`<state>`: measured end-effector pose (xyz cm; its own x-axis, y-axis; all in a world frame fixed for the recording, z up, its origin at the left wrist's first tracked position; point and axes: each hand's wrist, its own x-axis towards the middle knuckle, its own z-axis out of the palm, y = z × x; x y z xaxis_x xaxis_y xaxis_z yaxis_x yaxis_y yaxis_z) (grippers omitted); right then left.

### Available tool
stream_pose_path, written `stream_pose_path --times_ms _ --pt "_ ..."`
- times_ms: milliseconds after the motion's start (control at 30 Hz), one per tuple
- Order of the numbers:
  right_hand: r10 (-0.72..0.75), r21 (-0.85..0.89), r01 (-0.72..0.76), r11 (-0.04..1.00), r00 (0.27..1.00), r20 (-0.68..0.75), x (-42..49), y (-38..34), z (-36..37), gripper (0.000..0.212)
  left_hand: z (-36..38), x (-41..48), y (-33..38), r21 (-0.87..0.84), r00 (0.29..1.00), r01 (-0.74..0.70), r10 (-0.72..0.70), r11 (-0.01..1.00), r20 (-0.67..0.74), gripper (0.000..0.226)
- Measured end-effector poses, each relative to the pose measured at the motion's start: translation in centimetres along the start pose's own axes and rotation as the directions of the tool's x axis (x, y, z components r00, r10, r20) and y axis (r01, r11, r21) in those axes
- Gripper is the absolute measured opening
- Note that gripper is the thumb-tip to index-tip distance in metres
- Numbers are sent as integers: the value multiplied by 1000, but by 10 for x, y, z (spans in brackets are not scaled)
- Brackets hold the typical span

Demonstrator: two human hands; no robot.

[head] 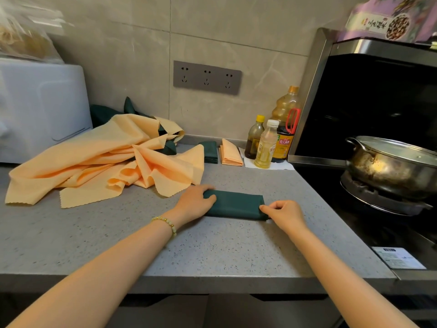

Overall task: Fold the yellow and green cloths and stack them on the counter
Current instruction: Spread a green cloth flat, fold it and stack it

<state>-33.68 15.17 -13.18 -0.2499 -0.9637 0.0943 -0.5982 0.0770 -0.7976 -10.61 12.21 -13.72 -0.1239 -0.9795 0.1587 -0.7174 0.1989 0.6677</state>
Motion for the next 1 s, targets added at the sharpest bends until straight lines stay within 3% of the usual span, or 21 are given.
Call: stream_pose_path --times_ms 133,233,300,367,433,500,567,633,767,1000 --pt "-45 -47 42 998 998 -50 -2 -6 -1 15 13 7 2 69 996 19 -13 997 -89 27" --pt "-218 -257 186 948 971 -102 -6 -15 5 29 17 11 5 123 993 44 -30 991 -117 26" --pt "-372 -431 324 842 928 -30 -6 -24 15 44 17 13 7 146 993 53 -36 988 -115 24" --pt "-458 -528 453 719 879 130 -3 -36 27 54 18 15 7 175 991 48 -25 983 -132 21" --pt "-448 -558 526 642 848 284 0 -44 40 54 21 15 9 221 987 41 -6 974 -158 21" --pt "-366 -552 543 633 838 405 3 -43 52 53 22 14 11 326 984 27 32 945 -173 25" --pt "-299 -547 531 647 837 459 4 -37 60 52 24 14 12 482 980 -28 119 876 -161 33" --pt "-304 -548 531 646 838 454 4 -31 64 52 24 14 12 581 970 -162 235 797 -53 41" --pt "-302 -549 535 642 835 459 7 -26 65 53 20 16 3 528 954 -295 216 796 207 49" --pt "-292 -516 556 652 812 506 11 -23 58 54 19 16 0 459 943 -286 164 841 288 57"
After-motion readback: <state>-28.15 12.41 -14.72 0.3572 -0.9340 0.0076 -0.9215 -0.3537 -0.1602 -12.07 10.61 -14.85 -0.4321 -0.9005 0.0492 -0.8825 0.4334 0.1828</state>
